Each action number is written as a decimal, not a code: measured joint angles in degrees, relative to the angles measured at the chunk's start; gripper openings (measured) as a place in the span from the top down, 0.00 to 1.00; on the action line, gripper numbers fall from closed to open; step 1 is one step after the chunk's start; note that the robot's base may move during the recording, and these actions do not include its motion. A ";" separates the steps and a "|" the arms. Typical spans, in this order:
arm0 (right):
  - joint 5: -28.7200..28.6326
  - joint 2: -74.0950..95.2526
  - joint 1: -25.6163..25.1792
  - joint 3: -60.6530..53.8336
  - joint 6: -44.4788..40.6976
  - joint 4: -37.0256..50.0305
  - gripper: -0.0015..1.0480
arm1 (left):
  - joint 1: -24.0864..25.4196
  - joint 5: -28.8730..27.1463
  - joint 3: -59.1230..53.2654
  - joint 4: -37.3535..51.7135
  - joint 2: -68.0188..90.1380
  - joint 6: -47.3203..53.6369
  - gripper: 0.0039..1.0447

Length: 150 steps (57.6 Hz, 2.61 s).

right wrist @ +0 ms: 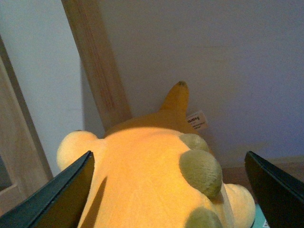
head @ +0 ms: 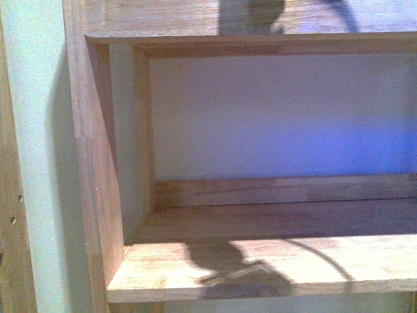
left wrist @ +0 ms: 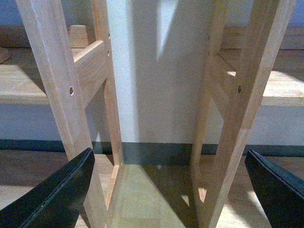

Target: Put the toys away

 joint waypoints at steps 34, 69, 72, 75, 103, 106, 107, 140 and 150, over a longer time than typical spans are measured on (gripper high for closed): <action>21.57 -17.84 3.74 -17.62 -27.19 15.50 0.06 | 0.00 0.00 0.00 0.00 0.00 0.00 0.06; 36.50 -50.27 16.76 -54.27 -57.88 41.38 0.06 | 0.00 0.00 0.00 0.00 0.00 -0.02 0.06; 35.93 -52.46 16.90 -55.54 -59.10 41.18 0.06 | 0.00 0.00 0.00 0.00 0.00 -0.02 0.06; 34.56 -54.31 15.28 -55.93 -59.30 38.93 0.06 | 0.00 0.00 0.00 0.00 -0.02 0.00 0.06; 13.60 -69.00 -20.92 -67.56 -32.87 10.32 0.06 | 0.00 0.00 0.00 0.00 0.00 0.00 0.06; 10.12 -70.75 -24.22 -70.07 -28.76 8.37 0.06 | 0.00 0.00 0.00 0.00 0.00 -0.02 0.06; 9.35 -71.06 -24.76 -70.55 -27.41 8.00 0.06 | 0.00 0.00 0.00 0.00 0.00 0.00 0.06; 4.76 -89.22 -24.81 -101.00 -4.28 3.19 0.06 | 0.00 0.00 0.00 0.00 0.00 0.00 0.06; 8.41 -87.34 -21.75 -108.37 -6.84 9.44 0.06 | 0.00 0.00 0.00 0.00 0.00 0.00 0.06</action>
